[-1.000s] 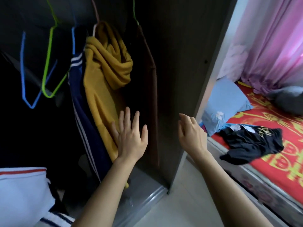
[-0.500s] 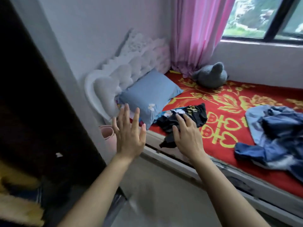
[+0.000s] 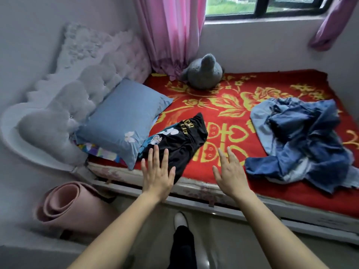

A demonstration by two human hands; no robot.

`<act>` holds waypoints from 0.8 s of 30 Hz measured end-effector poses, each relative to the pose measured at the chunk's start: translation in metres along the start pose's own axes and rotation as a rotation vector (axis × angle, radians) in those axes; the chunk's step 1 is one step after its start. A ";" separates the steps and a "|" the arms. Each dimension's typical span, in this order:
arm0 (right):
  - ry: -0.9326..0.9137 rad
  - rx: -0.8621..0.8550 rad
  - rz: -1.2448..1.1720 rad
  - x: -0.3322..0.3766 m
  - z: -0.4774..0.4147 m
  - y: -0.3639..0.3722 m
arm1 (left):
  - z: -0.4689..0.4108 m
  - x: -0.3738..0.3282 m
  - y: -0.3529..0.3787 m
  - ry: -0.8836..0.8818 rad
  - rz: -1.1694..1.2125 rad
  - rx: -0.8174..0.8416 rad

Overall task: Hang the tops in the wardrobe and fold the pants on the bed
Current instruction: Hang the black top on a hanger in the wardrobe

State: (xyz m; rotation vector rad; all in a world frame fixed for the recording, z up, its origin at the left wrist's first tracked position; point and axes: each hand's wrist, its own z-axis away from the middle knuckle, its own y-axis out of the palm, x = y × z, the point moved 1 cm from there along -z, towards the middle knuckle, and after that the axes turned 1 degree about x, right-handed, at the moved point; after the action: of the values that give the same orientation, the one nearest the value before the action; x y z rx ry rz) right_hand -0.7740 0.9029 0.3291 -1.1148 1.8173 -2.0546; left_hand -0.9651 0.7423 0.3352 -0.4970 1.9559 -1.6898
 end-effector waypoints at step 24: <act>0.540 0.311 -0.404 -0.120 -0.396 0.325 | -0.409 0.047 0.391 -0.027 -0.058 0.623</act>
State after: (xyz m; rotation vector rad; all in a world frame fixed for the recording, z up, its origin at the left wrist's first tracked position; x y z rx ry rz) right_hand -1.0473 1.2040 -0.0049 -0.9583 1.4506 -2.9869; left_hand -1.2244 1.1060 -0.0155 -0.3353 1.2959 -2.1804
